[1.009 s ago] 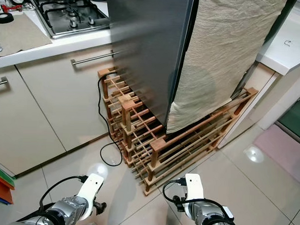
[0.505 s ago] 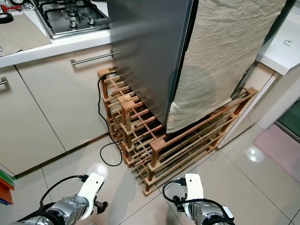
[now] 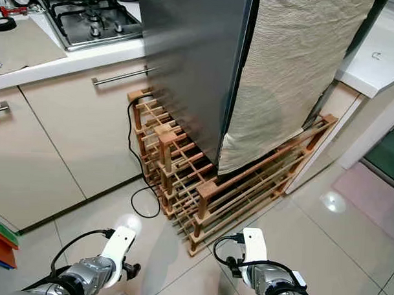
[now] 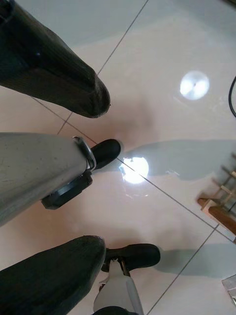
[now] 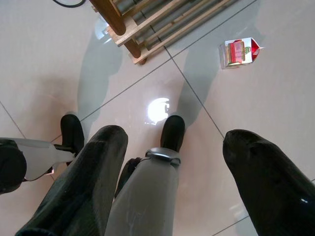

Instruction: Restocking fridge

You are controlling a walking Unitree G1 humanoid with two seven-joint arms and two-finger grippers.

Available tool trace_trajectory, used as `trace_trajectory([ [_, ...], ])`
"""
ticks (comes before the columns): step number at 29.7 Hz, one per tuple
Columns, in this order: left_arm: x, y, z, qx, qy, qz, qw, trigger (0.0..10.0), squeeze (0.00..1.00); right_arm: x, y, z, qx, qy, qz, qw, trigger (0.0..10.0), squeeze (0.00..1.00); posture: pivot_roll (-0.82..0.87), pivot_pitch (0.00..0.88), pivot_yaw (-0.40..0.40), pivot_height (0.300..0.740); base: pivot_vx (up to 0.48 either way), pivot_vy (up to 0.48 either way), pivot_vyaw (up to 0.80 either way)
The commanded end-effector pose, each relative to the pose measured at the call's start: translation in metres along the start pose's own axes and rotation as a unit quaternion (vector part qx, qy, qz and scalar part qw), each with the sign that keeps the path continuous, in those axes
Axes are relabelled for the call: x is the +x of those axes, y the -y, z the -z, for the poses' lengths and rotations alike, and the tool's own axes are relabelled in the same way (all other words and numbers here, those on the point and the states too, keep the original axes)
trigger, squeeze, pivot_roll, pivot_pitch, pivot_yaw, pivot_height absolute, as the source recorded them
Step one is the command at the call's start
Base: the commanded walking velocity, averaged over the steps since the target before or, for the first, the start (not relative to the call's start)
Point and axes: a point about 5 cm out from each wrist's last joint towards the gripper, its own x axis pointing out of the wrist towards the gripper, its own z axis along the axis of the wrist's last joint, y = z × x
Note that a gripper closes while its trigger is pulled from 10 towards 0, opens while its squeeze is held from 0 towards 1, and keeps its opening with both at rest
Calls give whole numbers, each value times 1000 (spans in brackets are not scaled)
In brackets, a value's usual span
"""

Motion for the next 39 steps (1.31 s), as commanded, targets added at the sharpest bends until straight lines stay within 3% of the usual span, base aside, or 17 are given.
trace_trajectory([
  [1,0,2,-1,2,2,2,1000,10000,0,-1,4,0,5,-5,6,1000,10000,0,84,15,-27,740,0,0,0],
  [4,0,4,-2,-23,15,12,1000,10000,0,-1,4,1,5,-5,6,1000,10000,0,81,14,-27,740,0,0,0],
  [23,1,5,-2,3,9,11,1000,10000,0,-1,6,2,0,-7,11,1000,10000,0,87,0,-40,740,0,0,0],
  [39,1,6,2,-32,2,11,999,10000,0,-1,6,4,16,-9,12,1000,10000,0,77,1,-37,740,0,0,0],
])
